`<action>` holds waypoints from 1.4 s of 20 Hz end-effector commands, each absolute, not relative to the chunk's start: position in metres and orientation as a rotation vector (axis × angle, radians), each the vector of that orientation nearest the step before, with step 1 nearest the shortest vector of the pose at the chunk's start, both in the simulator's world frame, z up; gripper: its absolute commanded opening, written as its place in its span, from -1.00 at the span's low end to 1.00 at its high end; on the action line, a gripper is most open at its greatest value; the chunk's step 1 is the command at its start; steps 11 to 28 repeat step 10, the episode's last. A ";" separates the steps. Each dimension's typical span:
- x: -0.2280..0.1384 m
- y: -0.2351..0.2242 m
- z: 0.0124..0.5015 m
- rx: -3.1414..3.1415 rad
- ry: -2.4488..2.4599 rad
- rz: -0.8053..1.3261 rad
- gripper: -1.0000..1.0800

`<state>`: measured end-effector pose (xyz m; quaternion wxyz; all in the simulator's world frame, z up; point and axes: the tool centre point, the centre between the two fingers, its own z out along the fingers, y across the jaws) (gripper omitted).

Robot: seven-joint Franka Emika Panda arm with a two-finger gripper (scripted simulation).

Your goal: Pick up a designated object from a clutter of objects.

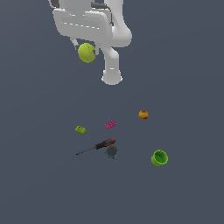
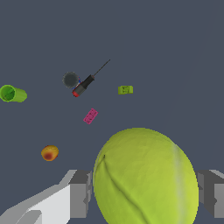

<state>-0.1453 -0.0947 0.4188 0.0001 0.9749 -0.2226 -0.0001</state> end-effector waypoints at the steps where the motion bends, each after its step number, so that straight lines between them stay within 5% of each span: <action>1: -0.145 -0.095 0.430 3.063 -0.699 0.000 -1.00; 28: -0.144 -0.095 0.440 3.063 -0.699 0.000 -1.00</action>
